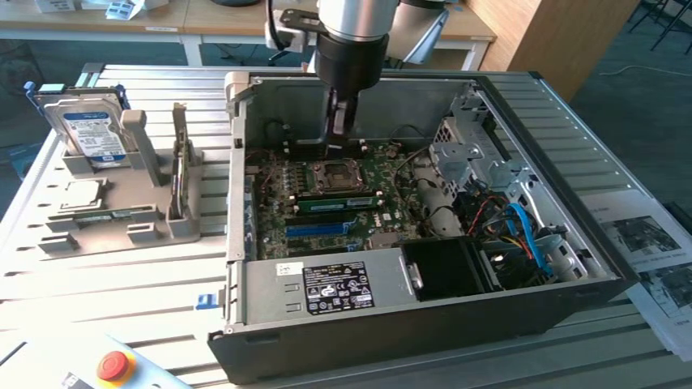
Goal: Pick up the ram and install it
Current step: 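Press down the ram until it locks into place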
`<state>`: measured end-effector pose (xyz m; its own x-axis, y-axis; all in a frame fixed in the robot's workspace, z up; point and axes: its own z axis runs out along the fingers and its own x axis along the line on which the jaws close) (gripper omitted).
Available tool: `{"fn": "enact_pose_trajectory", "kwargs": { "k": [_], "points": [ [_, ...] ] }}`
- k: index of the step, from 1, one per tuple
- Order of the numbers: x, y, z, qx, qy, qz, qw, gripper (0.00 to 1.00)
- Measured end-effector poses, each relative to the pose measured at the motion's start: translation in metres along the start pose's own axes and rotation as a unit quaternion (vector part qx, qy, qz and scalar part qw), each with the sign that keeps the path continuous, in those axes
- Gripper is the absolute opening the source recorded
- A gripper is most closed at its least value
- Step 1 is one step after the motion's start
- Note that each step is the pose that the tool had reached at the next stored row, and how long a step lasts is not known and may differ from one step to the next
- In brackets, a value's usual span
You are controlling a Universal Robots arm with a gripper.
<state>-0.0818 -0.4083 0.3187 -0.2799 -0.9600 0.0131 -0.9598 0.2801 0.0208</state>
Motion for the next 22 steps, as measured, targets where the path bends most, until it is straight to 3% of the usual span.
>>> {"fn": "enact_pose_trajectory", "kwargs": {
  "k": [5,11,17,22],
  "points": [
    [0.0,0.0,0.0002,-0.0005,-0.0007,0.036,0.9993,0.1],
    [0.0,0.0,0.0005,-0.0011,-0.0017,0.084,0.9965,0.1],
    [0.0,0.0,0.0007,-0.0017,-0.0026,0.126,0.992,0.1],
    [0.0,0.0,0.0008,-0.0022,-0.0034,0.164,0.9864,0.1]
  ]
}}
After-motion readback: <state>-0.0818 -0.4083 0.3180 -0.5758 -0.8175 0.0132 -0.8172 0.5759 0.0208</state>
